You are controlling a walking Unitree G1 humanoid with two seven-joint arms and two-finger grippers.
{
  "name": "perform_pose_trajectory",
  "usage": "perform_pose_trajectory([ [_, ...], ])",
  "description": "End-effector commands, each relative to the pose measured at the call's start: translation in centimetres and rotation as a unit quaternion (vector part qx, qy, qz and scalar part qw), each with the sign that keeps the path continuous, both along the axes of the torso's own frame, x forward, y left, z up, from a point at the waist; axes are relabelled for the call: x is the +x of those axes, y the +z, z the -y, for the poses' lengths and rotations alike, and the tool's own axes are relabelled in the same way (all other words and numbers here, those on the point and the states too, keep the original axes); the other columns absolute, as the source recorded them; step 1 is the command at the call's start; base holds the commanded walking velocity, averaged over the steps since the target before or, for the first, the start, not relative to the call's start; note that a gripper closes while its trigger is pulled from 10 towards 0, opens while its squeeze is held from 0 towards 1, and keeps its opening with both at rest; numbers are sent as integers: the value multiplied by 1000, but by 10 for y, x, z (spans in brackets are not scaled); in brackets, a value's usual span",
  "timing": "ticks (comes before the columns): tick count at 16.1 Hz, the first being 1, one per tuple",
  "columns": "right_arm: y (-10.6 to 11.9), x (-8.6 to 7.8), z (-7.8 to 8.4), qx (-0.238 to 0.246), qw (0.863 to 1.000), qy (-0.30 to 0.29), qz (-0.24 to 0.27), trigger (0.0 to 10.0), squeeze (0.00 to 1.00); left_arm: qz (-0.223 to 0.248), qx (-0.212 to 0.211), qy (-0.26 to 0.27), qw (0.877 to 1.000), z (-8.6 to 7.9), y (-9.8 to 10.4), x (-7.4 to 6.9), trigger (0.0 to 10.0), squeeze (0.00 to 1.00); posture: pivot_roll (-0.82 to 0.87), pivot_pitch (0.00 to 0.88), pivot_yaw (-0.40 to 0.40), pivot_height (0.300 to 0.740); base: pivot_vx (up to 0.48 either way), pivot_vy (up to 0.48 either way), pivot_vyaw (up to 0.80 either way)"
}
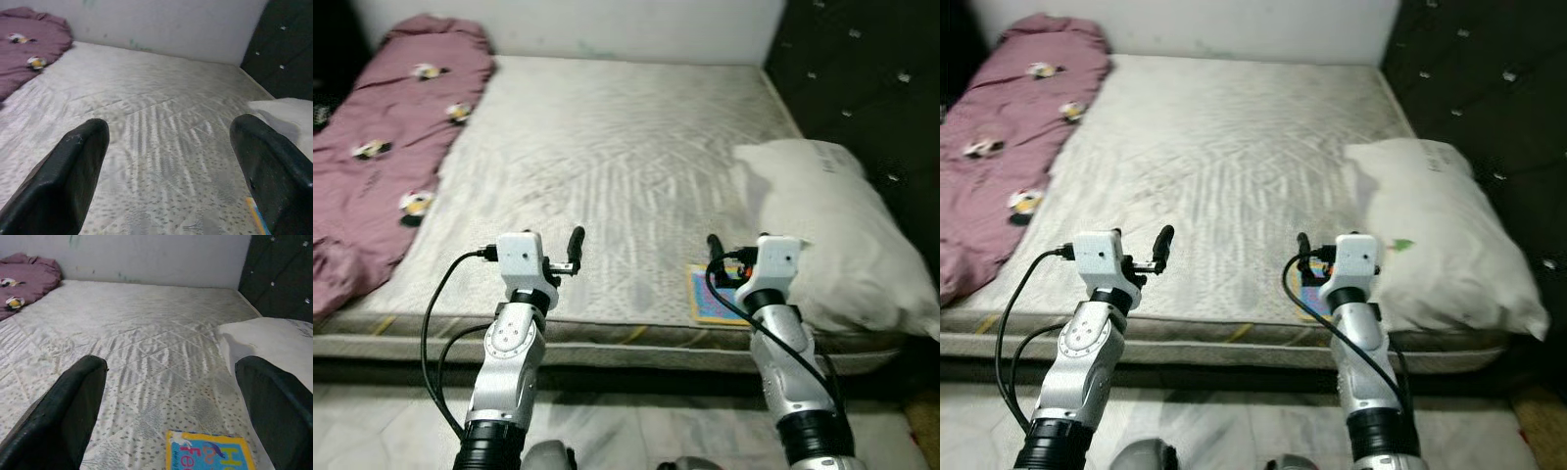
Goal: Clean up the room
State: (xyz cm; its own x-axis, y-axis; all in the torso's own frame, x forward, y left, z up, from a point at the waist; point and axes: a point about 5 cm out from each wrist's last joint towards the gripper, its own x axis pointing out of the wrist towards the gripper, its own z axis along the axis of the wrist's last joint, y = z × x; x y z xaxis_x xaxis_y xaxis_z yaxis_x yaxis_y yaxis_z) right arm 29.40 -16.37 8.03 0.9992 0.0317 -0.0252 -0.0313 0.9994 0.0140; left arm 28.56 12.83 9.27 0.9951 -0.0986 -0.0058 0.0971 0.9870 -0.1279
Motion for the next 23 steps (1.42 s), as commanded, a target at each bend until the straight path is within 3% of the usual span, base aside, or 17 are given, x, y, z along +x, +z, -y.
perform_pose_trajectory([
  [1, 1, 2, -3, 5, 1000, 4, -2, 10000, 0, -6, 2, 1, 1000, -3, -1, 1, 10000, 0, -6, 1, -33, 740, 0, 480, 0],
  [12, 1, 2, -3, 1, 1000, 6, 0, 10000, 0, -9, 6, 3, 1000, -6, -3, -2, 10000, 0, -1, 1, -39, 740, 0, 476, 0],
  [23, -2, 1, -4, -1, 1000, 7, -5, 10000, 0, 8, 3, -10, 1000, -5, 1, -2, 10000, 0, -1, 4, -39, 740, 0, 0, 0],
])
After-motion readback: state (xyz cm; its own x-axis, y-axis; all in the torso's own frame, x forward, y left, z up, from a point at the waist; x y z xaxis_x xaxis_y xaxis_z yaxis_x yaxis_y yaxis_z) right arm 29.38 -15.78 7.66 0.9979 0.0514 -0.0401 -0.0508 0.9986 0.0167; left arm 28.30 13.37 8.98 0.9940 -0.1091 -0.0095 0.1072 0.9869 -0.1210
